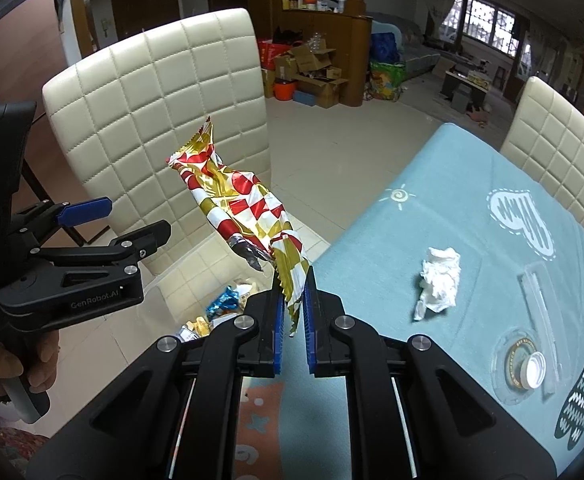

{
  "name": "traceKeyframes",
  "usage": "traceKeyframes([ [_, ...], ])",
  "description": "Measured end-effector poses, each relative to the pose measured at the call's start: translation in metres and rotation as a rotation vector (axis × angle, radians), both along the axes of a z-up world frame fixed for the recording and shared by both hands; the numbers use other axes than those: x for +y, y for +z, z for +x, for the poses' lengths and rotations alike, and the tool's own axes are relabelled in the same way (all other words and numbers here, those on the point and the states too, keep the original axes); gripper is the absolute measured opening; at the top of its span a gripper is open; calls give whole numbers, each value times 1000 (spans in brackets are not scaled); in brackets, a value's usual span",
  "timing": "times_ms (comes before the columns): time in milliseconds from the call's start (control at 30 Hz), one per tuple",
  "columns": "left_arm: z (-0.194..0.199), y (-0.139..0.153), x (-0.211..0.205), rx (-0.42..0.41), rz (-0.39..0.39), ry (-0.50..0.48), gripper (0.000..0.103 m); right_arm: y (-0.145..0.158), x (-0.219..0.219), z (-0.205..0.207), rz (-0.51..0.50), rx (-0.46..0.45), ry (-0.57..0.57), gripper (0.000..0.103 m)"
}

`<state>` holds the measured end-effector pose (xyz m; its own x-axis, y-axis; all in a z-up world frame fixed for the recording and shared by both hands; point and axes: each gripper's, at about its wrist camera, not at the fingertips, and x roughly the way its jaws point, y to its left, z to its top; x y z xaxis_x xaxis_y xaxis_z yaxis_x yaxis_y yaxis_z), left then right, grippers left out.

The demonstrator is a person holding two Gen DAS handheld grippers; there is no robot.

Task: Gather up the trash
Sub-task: 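Carry both wrappers over the bin and open both grippers to drop them, then move both open grippers back over the table toward the clear tray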

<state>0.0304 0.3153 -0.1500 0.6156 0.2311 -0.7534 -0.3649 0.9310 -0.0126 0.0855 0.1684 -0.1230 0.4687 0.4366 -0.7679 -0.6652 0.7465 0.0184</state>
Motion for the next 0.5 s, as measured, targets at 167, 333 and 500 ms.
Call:
traceKeyframes([
  [167, -3, 1, 6, -5, 1, 34, 79, -2, 1, 4, 29, 48, 7, 21],
  [333, -4, 0, 7, 1, -9, 49, 79, 4, -6, 1, 54, -3, -12, 70],
  [500, -4, 0, 1, 7, -18, 38, 79, 4, -11, 0, 40, 8, -18, 66],
])
